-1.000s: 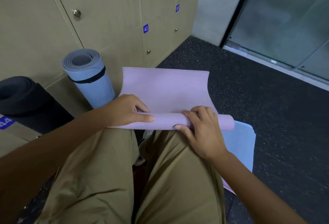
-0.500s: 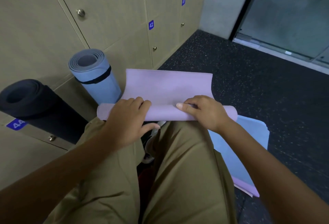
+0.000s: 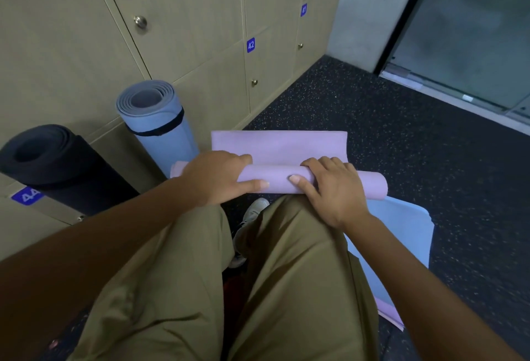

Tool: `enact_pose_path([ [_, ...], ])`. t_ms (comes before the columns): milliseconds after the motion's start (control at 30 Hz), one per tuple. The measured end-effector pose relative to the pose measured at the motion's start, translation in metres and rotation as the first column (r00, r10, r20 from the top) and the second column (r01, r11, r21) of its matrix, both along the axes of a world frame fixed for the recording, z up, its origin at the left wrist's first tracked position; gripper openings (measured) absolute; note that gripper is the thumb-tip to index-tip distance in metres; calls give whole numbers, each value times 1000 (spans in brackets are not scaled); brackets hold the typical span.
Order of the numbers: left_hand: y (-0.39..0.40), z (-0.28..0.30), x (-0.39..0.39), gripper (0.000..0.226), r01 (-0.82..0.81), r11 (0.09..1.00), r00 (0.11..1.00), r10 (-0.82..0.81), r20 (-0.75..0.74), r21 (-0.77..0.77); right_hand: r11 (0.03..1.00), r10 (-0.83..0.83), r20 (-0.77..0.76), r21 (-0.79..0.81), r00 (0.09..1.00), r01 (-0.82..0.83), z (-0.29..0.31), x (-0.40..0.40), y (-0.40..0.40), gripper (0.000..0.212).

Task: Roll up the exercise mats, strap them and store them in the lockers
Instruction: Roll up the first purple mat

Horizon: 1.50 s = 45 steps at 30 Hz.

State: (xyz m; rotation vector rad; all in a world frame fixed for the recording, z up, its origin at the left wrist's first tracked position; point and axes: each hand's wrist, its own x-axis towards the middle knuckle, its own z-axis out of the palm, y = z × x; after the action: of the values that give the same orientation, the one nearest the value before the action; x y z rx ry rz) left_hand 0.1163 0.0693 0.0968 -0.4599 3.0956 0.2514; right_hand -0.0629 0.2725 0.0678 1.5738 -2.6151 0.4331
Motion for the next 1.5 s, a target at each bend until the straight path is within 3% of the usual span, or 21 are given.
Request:
enact_pose_path([
  [100,-4,-6,-2,78,52,978,990,-78,-121,-201,997,2,79,74,997,-8,9,-9,-8,69],
  [200,-6,-13,-6,76,125,916,955,-215,-204,-381,991,-30,259,132,965,-5,14,-21,-16,64],
  [300,-9,-9,-12,80,131,900,952,-231,-200,-415,988,-73,405,155,911,10,16,-31,-23,65],
  [467,-18,8,-20,76,127,907,968,-202,-151,-401,993,-62,459,118,886,8,21,-31,-25,66],
  [533,-25,14,-22,76,135,908,967,-208,-146,-397,996,21,372,72,928,-52,23,-30,-22,62],
  [633,-28,39,-24,75,66,928,992,-102,-79,-368,986,111,131,106,985,-125,33,-36,-17,81],
  [767,-23,88,-19,62,3,959,1000,1,13,-284,986,136,-97,114,986,-125,73,-40,-17,100],
  [1033,-3,148,24,64,-48,930,993,7,-115,-363,982,176,-275,-12,945,-186,143,-9,8,86],
  [1100,9,154,40,67,-18,906,981,-66,-183,-422,979,157,-333,-73,930,-191,148,9,24,80],
  [1233,41,160,71,60,51,934,966,-137,-221,-355,983,116,-356,-91,927,-158,151,49,63,73],
  [1500,80,107,114,70,132,978,991,-126,47,-163,987,157,-185,66,970,-147,114,105,119,78],
])
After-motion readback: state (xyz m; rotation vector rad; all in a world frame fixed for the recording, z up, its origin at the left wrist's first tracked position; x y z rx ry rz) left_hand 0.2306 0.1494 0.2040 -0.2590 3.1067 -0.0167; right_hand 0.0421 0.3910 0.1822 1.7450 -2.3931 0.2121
